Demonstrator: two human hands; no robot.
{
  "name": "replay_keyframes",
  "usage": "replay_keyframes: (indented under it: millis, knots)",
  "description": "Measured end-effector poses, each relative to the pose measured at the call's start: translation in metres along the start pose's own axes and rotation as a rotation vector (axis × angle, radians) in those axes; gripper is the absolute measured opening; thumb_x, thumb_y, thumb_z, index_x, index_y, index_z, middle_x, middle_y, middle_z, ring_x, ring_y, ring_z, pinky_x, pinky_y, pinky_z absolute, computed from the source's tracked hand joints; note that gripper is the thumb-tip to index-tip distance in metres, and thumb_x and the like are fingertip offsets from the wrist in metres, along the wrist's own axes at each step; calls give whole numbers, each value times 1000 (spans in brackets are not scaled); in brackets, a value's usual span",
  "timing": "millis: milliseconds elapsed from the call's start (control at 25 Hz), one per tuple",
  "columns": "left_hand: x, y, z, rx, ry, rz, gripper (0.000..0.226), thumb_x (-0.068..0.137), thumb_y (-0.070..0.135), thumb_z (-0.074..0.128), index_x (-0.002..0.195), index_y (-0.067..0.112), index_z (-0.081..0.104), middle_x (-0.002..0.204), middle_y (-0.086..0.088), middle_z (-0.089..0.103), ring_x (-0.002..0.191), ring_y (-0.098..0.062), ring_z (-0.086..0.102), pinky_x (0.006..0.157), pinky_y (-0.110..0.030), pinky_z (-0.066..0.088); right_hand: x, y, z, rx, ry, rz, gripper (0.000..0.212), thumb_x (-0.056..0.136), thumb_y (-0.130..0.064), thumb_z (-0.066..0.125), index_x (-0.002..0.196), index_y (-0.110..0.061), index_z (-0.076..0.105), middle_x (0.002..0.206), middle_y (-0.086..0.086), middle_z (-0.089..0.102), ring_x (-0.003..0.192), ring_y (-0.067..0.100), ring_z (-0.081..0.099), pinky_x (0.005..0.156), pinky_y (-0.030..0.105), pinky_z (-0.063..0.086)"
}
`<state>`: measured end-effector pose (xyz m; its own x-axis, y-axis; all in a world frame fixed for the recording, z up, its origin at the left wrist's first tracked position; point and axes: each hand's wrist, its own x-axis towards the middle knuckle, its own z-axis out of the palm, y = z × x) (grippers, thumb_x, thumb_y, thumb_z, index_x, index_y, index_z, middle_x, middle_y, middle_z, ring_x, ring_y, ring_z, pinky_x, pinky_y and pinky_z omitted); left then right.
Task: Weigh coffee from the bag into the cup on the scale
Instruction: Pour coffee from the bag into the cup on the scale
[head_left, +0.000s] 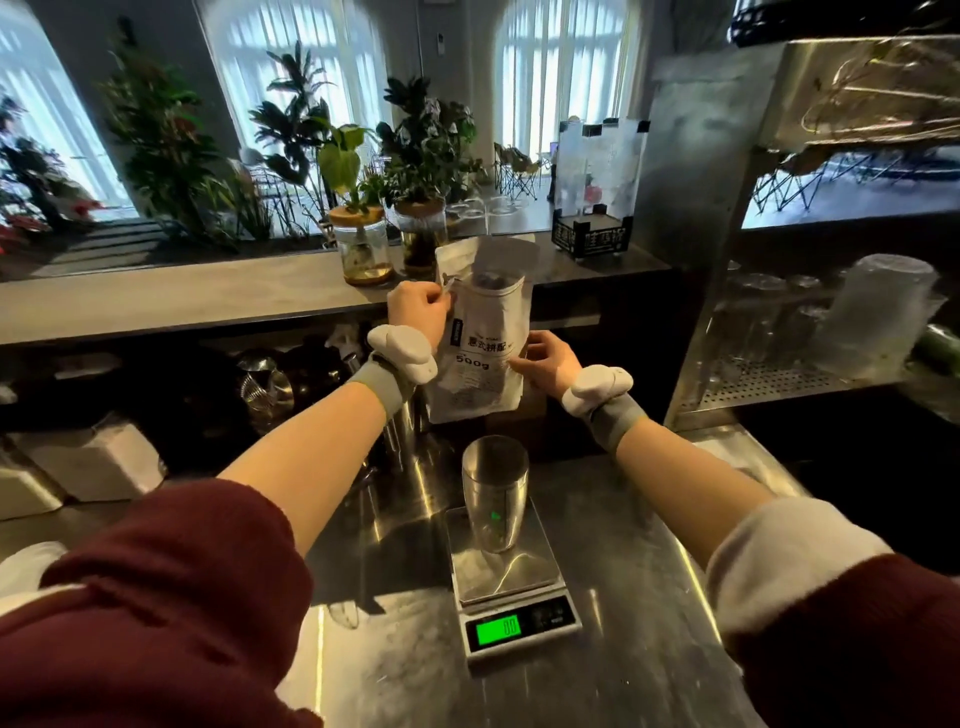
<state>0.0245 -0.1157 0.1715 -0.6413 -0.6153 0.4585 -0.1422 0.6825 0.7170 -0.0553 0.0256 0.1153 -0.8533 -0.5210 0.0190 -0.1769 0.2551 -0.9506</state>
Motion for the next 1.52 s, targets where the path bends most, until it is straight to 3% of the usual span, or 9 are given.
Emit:
replay_keyframes:
  millis: [200, 400, 560, 840, 960, 1080, 1200, 1320, 1520]
  knots:
    - [3, 24, 22, -76, -59, 32, 24, 87, 2, 51, 64, 8, 51, 68, -14, 45, 70, -18, 37, 58, -26, 23, 7, 7, -34, 81, 156, -109, 13, 86, -10, 66, 81, -5, 55, 73, 5, 54, 73, 20, 52, 60, 26, 45]
    - [-1, 46, 46, -48, -117, 2, 14, 90, 6, 49, 89, -3, 59, 89, -24, 54, 87, -35, 52, 74, -38, 37, 10, 13, -56, 80, 257, -182, 11, 92, -9, 55, 84, -1, 53, 81, 12, 49, 76, 18, 44, 64, 29, 40]
    - [-5, 55, 60, -135, -211, -224, 57, 86, 24, 61, 123, -2, 27, 133, -24, 38, 118, -37, 46, 95, -43, 40, 19, 18, -73, -87, 308, -140, 16, 90, -11, 58, 93, 4, 61, 86, 9, 58, 82, 18, 50, 73, 31, 42]
    - [2, 79, 71, 81, -576, -310, 100, 69, 80, 42, 143, 14, 27, 152, -7, 30, 134, -33, 37, 108, -50, 37, 6, 36, -80, -298, 217, -268, 14, 90, -2, 48, 85, -12, 57, 81, 0, 55, 77, 14, 51, 70, 24, 38]
    - [4, 89, 80, 137, -570, -277, 94, 67, 81, 41, 132, 14, 48, 144, -8, 44, 125, -28, 49, 108, -42, 37, -4, 33, -85, -373, 190, -365, 19, 92, -10, 50, 80, -23, 55, 82, -9, 57, 80, 9, 54, 73, 23, 41]
    - [4, 95, 90, 319, -590, -180, 58, 85, 53, 50, 132, 18, 47, 138, -12, 46, 126, -33, 44, 105, -40, 38, -8, 29, -84, -33, 101, -207, 29, 97, -21, 45, 76, -29, 62, 82, -9, 61, 91, 12, 57, 88, 38, 45]
    - [1, 99, 94, 143, -405, -250, 21, 83, 26, 58, 69, 10, 57, 88, -12, 56, 98, -28, 51, 77, -32, 43, -15, 29, -82, -78, 51, -177, 29, 97, -28, 45, 74, -34, 62, 82, -10, 62, 83, 7, 57, 81, 31, 43]
    - [-4, 93, 94, 85, -299, -189, 44, 82, 7, 54, 49, 14, 26, 53, -3, 30, 52, -15, 31, 46, -25, 22, -24, 33, -80, -209, 13, -212, 22, 97, -20, 47, 90, -23, 69, 92, -3, 67, 88, 12, 61, 83, 25, 38]
    - [-12, 85, 91, -11, -173, -110, 46, 79, 1, 54, 49, 14, 22, 51, -2, 27, 67, -22, 32, 49, -30, 20, -21, 40, -92, -439, 74, -140, 27, 96, -27, 52, 109, -6, 61, 105, 7, 64, 100, 20, 59, 89, 31, 46]
